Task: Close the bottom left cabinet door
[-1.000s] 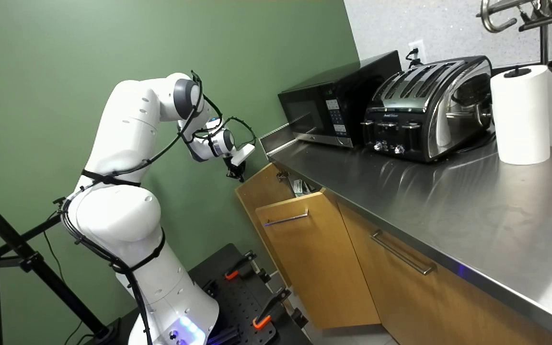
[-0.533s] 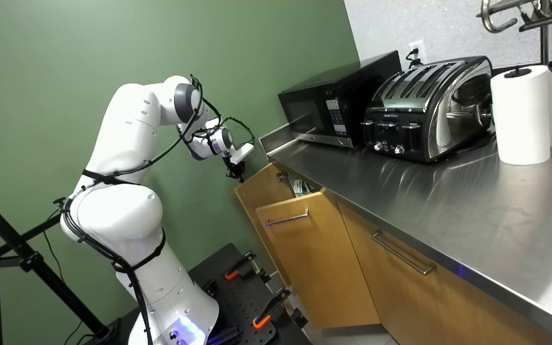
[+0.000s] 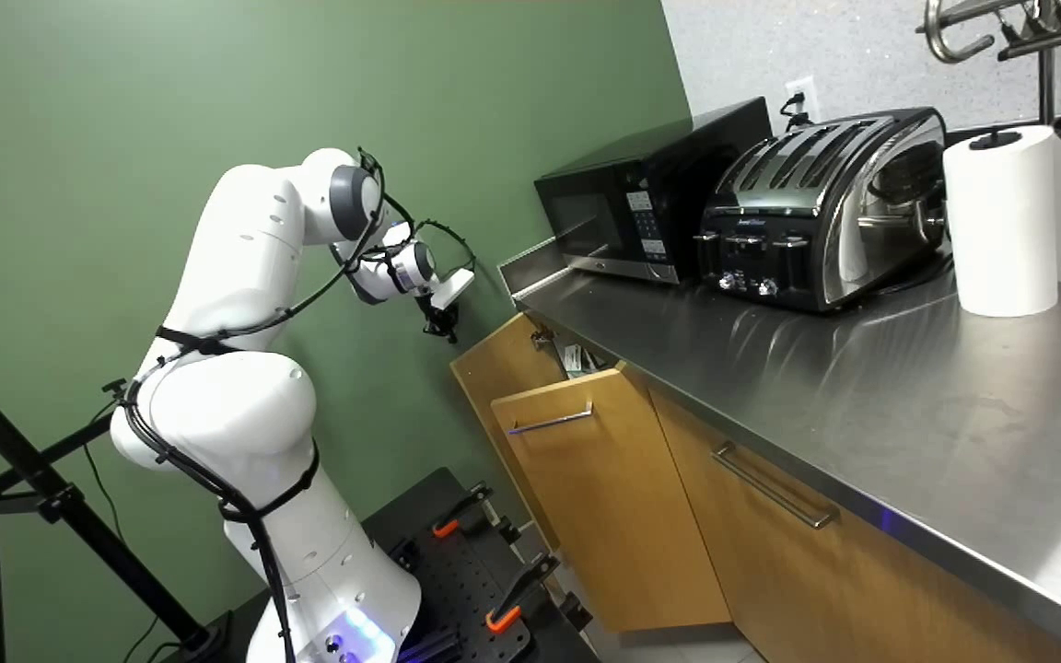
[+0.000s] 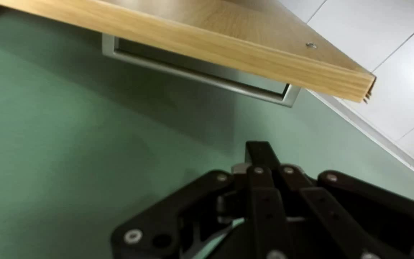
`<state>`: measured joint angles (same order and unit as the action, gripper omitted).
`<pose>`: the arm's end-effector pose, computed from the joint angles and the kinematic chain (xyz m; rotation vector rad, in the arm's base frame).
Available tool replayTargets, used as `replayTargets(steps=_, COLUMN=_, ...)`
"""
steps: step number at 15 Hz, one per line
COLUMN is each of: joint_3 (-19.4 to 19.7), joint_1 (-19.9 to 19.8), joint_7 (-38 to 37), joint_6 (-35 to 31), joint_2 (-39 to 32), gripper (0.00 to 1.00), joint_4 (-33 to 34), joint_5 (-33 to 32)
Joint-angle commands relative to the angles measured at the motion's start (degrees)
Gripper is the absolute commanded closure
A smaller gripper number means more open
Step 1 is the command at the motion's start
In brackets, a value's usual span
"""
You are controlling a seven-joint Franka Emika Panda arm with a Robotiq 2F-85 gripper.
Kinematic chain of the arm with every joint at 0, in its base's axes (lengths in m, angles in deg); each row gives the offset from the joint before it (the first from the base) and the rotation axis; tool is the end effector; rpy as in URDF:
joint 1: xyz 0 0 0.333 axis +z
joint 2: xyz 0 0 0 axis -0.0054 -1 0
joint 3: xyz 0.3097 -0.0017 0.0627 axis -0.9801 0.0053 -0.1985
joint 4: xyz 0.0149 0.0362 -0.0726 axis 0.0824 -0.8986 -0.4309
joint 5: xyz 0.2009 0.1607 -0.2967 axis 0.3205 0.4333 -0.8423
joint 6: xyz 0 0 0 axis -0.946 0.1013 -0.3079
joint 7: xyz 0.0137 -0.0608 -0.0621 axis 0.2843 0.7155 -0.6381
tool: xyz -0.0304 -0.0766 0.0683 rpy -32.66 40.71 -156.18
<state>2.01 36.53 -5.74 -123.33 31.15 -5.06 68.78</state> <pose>0.4107 0.6062 0.2254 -1.6276 -2.5644 -0.3644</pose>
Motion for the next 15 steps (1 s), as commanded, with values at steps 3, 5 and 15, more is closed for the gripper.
replayTargets(steps=3, joint_3=2.05, joint_1=1.14, joint_7=-1.11, joint_6=4.35, joint_2=-1.85, gripper=1.0, joint_4=3.4, joint_5=0.77)
replayTargets(steps=5, joint_3=2.79, joint_1=0.87, joint_7=-1.46, joint_6=5.26, joint_2=-2.56, gripper=1.0, joint_4=3.55, joint_5=0.82)
replayTargets(steps=15, joint_3=8.54, joint_1=4.22, joint_7=-7.7, joint_6=16.68, joint_2=-1.66, gripper=1.0, joint_4=4.96, joint_5=-3.3)
